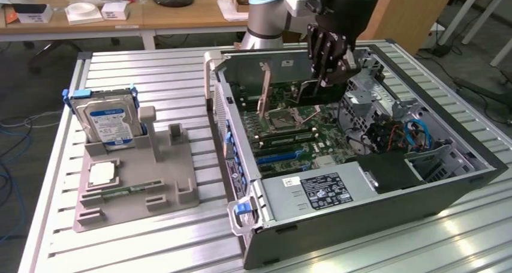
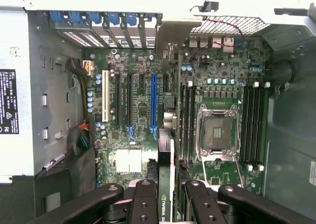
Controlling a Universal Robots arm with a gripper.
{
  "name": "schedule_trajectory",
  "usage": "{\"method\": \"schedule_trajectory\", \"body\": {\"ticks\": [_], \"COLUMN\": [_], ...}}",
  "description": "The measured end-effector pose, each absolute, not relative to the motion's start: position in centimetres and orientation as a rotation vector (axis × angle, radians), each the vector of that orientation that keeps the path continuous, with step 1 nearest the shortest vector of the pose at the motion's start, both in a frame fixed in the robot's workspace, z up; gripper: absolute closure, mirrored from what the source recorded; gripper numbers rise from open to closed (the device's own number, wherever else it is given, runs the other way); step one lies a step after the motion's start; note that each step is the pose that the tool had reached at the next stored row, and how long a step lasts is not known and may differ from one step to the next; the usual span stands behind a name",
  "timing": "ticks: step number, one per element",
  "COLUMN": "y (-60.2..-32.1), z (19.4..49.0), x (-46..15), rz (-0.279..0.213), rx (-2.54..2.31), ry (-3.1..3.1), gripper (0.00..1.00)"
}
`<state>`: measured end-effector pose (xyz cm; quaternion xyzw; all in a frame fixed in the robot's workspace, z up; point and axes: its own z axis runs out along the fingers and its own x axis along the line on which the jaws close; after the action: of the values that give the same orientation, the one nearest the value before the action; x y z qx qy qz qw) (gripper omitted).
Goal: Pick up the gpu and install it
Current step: 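Insert the gpu into the slot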
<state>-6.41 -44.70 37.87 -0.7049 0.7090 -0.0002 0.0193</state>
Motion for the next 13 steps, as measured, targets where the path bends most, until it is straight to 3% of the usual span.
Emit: {"method": "schedule_trajectory", "body": {"ticks": [13], "y": [-44.7], "z": [37.38], "x": [-6.57], "rz": [0.004], "rx": [-2.19], "ry": [2.202], "gripper": [0.74]}}
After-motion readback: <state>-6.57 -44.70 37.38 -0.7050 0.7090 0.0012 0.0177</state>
